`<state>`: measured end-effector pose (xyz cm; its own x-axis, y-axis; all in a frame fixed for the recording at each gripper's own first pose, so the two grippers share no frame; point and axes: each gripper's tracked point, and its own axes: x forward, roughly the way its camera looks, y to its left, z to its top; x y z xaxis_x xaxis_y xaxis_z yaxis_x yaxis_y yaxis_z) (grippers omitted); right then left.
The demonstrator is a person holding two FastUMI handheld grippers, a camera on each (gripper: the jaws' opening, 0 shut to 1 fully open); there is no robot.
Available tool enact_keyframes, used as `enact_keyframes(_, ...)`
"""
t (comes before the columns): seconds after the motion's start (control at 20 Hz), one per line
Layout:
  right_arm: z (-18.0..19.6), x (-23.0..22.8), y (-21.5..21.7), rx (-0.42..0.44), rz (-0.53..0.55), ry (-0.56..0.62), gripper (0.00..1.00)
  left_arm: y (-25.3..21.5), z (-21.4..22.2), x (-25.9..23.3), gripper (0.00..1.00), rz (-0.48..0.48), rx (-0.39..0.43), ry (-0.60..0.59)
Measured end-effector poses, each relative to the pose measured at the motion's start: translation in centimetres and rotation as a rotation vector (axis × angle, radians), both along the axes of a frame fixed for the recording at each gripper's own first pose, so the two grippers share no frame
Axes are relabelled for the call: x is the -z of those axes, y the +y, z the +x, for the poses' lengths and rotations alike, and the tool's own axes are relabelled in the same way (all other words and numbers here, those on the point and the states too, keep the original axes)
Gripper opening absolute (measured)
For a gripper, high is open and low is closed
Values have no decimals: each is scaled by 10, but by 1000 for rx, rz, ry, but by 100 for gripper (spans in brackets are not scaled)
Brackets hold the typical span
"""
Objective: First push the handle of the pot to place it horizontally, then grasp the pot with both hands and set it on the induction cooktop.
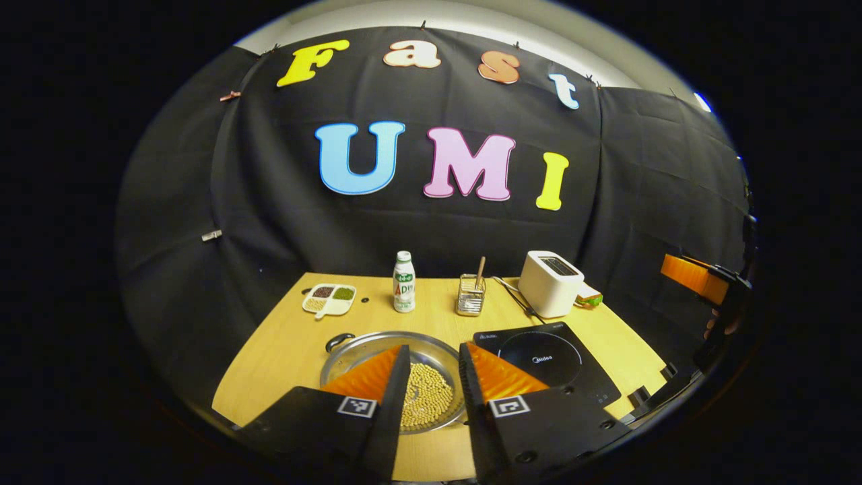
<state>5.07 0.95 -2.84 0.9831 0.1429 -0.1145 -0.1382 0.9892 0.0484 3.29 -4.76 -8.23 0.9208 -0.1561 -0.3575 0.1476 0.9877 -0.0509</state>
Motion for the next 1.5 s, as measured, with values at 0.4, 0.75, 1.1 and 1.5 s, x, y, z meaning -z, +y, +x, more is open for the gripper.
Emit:
enact_keyframes(0.4, 20, 11, -20, -2, 14, 27, 98, -25, 5, 51, 7, 106, 83, 133)
enact_keyframes(0.75, 27, 15, -31, -4, 8, 38, 98, -35, -3, 127, 5, 155, 155, 308)
enact_keyframes(1.1, 25, 18, -47, 18, -7, 42, 98, -28, -25, 201, 5, 217, 188, 506)
enact_keyframes(1.5, 21, 21, -69, 65, -5, 54, 98, -48, -25, 241, 5, 216, 225, 617)
